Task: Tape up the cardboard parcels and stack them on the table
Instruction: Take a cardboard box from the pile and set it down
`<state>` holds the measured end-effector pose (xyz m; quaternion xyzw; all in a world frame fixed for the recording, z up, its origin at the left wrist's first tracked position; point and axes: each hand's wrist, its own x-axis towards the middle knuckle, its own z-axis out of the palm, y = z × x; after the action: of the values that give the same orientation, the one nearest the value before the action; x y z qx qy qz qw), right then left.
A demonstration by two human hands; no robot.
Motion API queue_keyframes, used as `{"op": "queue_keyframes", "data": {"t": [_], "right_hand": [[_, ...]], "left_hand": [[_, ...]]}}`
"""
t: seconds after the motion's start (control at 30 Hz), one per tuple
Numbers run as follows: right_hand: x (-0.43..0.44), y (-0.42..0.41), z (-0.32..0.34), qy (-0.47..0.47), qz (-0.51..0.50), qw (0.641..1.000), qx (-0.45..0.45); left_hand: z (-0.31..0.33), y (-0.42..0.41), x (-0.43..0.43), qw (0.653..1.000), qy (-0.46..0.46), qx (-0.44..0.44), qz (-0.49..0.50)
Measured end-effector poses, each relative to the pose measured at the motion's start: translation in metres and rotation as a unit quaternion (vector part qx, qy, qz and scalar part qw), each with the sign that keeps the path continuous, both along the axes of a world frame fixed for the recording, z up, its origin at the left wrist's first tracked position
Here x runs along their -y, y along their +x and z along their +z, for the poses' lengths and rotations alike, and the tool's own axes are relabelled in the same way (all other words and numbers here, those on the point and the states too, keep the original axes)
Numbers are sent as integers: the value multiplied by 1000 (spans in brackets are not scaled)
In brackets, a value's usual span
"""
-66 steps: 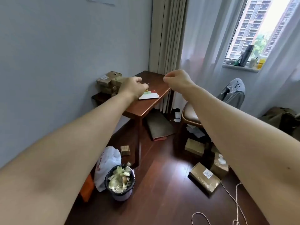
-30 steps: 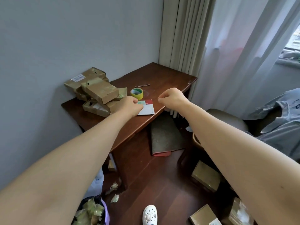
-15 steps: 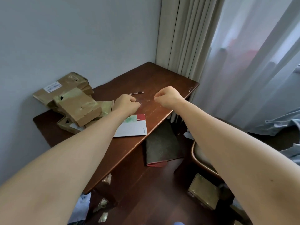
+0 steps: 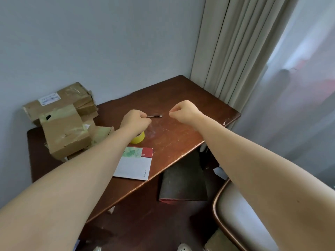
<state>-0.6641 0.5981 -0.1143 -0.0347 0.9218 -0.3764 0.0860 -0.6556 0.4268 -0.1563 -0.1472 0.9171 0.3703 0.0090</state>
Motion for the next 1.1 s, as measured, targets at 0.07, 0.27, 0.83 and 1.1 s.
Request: {"op": "queue_keyframes", "data": {"t": [0.07, 0.27, 0.83, 1.1], "right_hand": [[-4, -22, -1, -1, 19, 1000, 3], [14, -81, -9, -2, 78, 997, 13], [134, -197, -28, 33, 190, 981, 36], [188, -211, -41, 28, 284, 957, 58]], "left_hand": [[-2, -15, -4, 1000, 4, -1, 26], [-8, -54, 8, 998, -1, 11, 67], [-25, -134, 102, 984, 26, -15, 173], [-32, -131, 137, 958, 38, -40, 281]]}}
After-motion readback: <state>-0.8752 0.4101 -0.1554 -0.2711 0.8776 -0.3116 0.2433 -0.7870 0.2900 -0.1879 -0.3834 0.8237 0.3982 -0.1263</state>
